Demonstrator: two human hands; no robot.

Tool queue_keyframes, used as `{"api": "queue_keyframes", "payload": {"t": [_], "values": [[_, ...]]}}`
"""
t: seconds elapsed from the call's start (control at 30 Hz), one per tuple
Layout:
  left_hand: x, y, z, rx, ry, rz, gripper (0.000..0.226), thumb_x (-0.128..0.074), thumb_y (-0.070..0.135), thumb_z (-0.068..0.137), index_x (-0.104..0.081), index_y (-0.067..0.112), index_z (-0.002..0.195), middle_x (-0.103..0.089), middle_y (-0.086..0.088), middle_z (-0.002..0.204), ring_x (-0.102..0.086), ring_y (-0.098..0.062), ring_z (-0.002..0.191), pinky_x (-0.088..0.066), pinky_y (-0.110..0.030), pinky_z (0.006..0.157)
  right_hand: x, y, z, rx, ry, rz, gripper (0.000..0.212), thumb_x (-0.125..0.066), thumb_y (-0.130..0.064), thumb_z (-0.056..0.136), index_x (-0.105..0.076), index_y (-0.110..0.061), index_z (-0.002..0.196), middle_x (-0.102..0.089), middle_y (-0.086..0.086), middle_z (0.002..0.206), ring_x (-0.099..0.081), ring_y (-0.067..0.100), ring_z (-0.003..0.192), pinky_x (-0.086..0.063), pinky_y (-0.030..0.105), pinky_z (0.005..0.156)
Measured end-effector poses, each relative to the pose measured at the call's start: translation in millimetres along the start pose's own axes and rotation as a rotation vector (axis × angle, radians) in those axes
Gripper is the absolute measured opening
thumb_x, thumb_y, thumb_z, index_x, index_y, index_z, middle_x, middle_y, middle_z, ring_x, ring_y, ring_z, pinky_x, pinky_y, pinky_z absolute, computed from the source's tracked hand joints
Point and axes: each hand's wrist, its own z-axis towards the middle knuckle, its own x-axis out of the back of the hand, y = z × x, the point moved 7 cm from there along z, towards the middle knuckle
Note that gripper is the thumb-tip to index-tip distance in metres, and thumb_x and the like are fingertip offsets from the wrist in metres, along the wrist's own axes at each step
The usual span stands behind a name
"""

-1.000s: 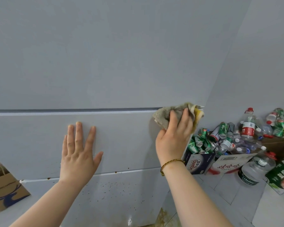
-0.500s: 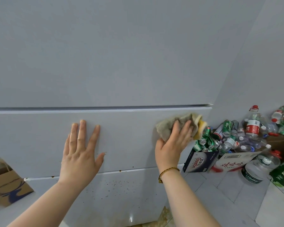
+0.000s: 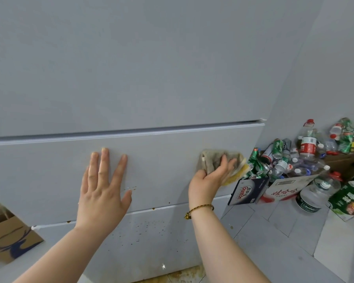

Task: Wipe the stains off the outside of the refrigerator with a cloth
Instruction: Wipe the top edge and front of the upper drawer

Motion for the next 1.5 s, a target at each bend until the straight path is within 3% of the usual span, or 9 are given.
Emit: {"api": "queue_keyframes", "payload": {"t": [0.13, 0.23, 0.53, 0.73, 0.87, 0.97, 1.1, 1.27, 1.5], "values": [[-1, -1, 0, 0.004, -0.019, -0.007, 0.070, -0.034, 0.041, 0.072, -0.030, 0.012, 0.136, -0.017, -0.022, 0.142, 0.021, -0.013, 0.140, -0.006, -0.037, 0.106, 0, -39, 17, 0.312, -0.057, -0.081, 0.073, -0.032, 0.008, 0.071, -0.022, -0.009, 0.141, -0.001, -0.008, 0.143, 0.006, 0.009, 0.135, 0.007, 0.023, 0.111], [-1, -1, -1, 0.006, -0.033, -0.016, 0.070, -0.034, 0.040, 0.072, -0.030, 0.012, 0.136, -0.017, -0.022, 0.142, 0.021, -0.013, 0.140, 0.003, -0.031, 0.108, -1, -32, 23, 0.446, -0.053, -0.203, 0.070, -0.035, -0.007, 0.074, -0.013, -0.011, 0.140, 0.002, 0.002, 0.144, 0.006, 0.013, 0.137, 0.003, 0.042, 0.112], [5, -11, -6, -0.030, -0.058, -0.106, 0.065, -0.035, 0.039, 0.075, -0.030, 0.016, 0.136, -0.017, -0.013, 0.145, 0.019, -0.003, 0.139, -0.026, -0.044, 0.102, 8, 88, -2, -0.492, -0.057, 0.002, 0.081, -0.043, 0.012, 0.084, 0.002, -0.013, 0.147, 0.009, 0.006, 0.155, 0.000, 0.023, 0.143, -0.015, 0.030, 0.112], [13, -38, -20, 0.073, -0.104, -0.097, 0.066, -0.036, 0.037, 0.075, -0.031, 0.010, 0.135, -0.020, -0.020, 0.142, 0.002, -0.022, 0.137, 0.011, -0.024, 0.113, -10, 48, -9, -0.386, -0.030, 0.034, 0.081, -0.040, 0.014, 0.082, -0.001, -0.014, 0.147, 0.010, 0.006, 0.155, -0.001, 0.025, 0.144, -0.019, 0.041, 0.116], [17, -75, -33, 0.197, -0.097, -0.063, 0.069, -0.036, 0.039, 0.074, -0.031, 0.006, 0.135, -0.024, -0.026, 0.141, -0.006, -0.032, 0.132, 0.015, -0.021, 0.112, -41, -2, -49, -0.029, -0.137, -0.036, 0.082, -0.048, 0.013, 0.078, -0.008, -0.012, 0.145, 0.008, -0.008, 0.148, 0.007, 0.008, 0.138, 0.001, 0.016, 0.107], [20, -103, -37, 0.245, -0.087, -0.040, 0.072, -0.048, 0.031, 0.071, -0.030, 0.004, 0.135, -0.026, -0.029, 0.141, -0.008, -0.032, 0.132, 0.015, -0.017, 0.111, -62, 0, -80, 0.121, -0.138, -0.159, 0.085, -0.053, 0.010, 0.077, -0.004, -0.021, 0.139, 0.015, -0.010, 0.141, 0.012, 0.009, 0.135, 0.005, 0.021, 0.109], [15, -121, -38, 0.185, -0.146, -0.026, 0.073, -0.045, 0.034, 0.071, -0.029, 0.005, 0.136, -0.021, -0.022, 0.142, 0.015, -0.009, 0.141, 0.012, -0.019, 0.112, -79, 33, -115, -0.046, -0.156, -0.195, 0.085, -0.050, 0.011, 0.077, 0.002, -0.030, 0.130, 0.018, -0.009, 0.142, 0.012, 0.014, 0.138, 0.002, 0.024, 0.111], [14, -128, -40, 0.099, -0.191, -0.034, 0.073, -0.040, 0.038, 0.071, -0.029, 0.009, 0.137, -0.019, -0.019, 0.144, 0.019, -0.008, 0.140, 0.011, -0.020, 0.112, -85, 64, -140, -0.353, -0.149, -0.106, 0.090, -0.046, 0.016, 0.076, 0.003, -0.019, 0.143, 0.012, 0.008, 0.154, -0.001, 0.030, 0.143, -0.018, 0.042, 0.115], [14, -130, -40, 0.063, -0.175, -0.120, 0.068, -0.034, 0.038, 0.072, -0.031, 0.012, 0.135, -0.017, -0.018, 0.143, 0.019, -0.008, 0.140, 0.009, -0.023, 0.112, -73, 46, -127, -0.440, -0.132, 0.000, 0.073, -0.038, 0.019, 0.084, -0.011, -0.010, 0.146, -0.009, 0.010, 0.155, -0.023, 0.025, 0.139, -0.028, 0.011, 0.090]]}}
